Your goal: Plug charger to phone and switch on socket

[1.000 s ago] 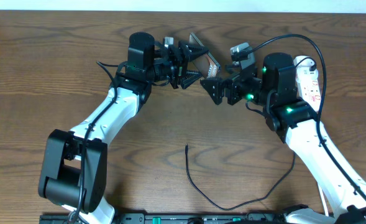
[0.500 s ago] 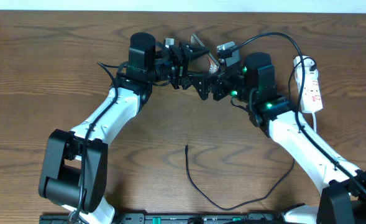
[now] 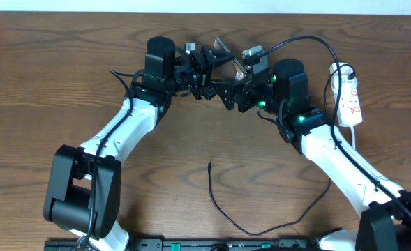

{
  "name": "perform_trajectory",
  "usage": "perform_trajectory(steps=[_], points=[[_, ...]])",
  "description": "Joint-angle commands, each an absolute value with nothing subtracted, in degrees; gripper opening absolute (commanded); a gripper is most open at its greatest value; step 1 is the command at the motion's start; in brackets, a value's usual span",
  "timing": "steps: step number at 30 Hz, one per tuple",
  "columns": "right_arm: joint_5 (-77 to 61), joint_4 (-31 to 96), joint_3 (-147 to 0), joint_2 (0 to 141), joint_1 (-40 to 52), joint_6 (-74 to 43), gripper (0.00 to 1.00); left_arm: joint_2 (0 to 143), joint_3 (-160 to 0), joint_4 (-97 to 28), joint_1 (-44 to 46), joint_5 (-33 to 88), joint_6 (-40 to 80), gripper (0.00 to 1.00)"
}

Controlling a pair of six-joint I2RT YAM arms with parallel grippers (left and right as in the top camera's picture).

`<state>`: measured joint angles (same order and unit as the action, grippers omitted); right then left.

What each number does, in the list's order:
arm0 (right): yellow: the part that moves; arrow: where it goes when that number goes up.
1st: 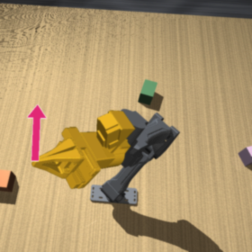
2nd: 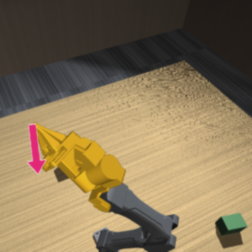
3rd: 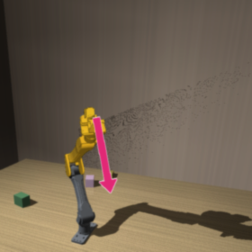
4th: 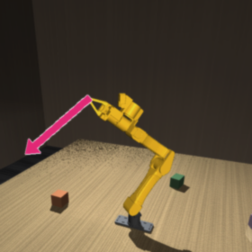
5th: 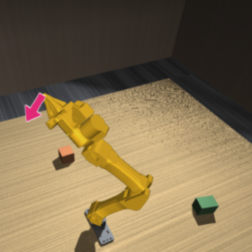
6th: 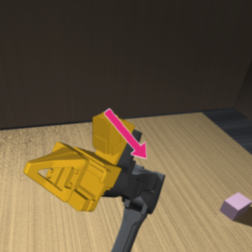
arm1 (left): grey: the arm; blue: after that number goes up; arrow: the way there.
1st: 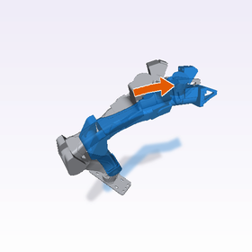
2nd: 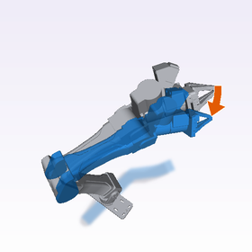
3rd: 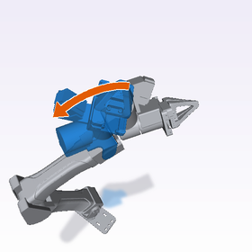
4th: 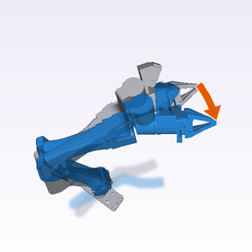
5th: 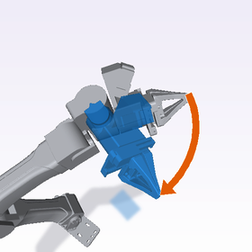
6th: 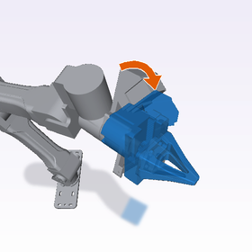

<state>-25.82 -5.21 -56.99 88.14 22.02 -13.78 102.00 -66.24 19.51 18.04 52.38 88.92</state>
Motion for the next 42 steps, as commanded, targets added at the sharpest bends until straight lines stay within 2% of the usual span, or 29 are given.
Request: perform_trajectory(steps=[1,5,9,12,14,18,20,21,22,25,29,30,31,33,34,38,42], points=[[-25.61,-5.21,-58.06,88.42,22.46,-14.20,0.76,99.96,-67.61,20.25,18.09,53.25,88.73,0.07],[-25.61,-5.17,-58.06,88.42,22.46,-14.20,0.66,99.96,-67.61,20.25,18.09,53.25,88.55,0.07],[-25.61,-5.17,-58.06,88.42,22.46,-14.37,0.48,99.96,-67.61,20.25,18.09,53.28,88.55,0.07],[-25.61,-5.17,-58.06,88.42,22.46,-14.37,0.41,99.96,-67.61,20.23,18.09,53.28,88.53,0.07],[-25.61,-5.15,-58.06,88.42,22.46,-14.37,0.31,99.96,-67.61,20.25,18.09,53.28,88.53,0.07],[-25.61,-5.15,-58.06,88.42,22.46,-14.37,0.29,99.96,-67.61,20.23,18.09,53.28,88.29,0.07],[-25.61,-5.15,-58.06,88.42,22.46,-14.37,0.24,99.96,-67.61,20.23,18.09,53.28,88.27,0.07],[-25.61,-5.15,-58.06,88.42,22.46,-14.37,0.21,99.96,-67.61,20.21,18.09,53.28,88.12,0.07],[-25.61,-5.15,-58.06,88.42,22.46,-14.39,0.13,99.96,-67.61,20.21,18.09,53.28,88.12,0.07],[-25.58,-5.10,-58.06,88.42,22.44,-14.81,0.02,99.96,-67.61,20.16,18.09,53.28,88.12,0.07],[-25.61,-5.41,-58.06,88.42,22.46,-15.25,0.01,99.96,-67.61,18.17,18.09,53.23,88.12,0.07],[-25.61,-5.41,-58.06,88.42,22.46,-15.25,0.01,99.96,-67.61,17.61,18.09,53.23,88.09,0.17],[-25.61,-5.41,-58.06,88.42,22.44,-15.31,0.01,99.96,-67.61,17.19,18.09,53.21,87.72,0.36],[-25.58,-5.39,-58.06,88.42,22.37,-15.51,0.01,99.96,-67.61,17.21,18.06,53.25,85.34,0.88],[-25.58,-5.39,-58.06,88.42,22.33,-15.51,0.01,99.96,-67.61,17.21,18.06,53.25,84.23,0.93],[-24.27,-5.39,-58.06,88.42,21.26,-16.64,0.01,99.96,-67.61,17.26,17.93,54.15,81.41,0.94],[-21.67,-6.61,-58.06,88.42,19.11,-23.03,0.01,99.96,-67.61,17.32,16.93,56.75,81.43,0.94]])
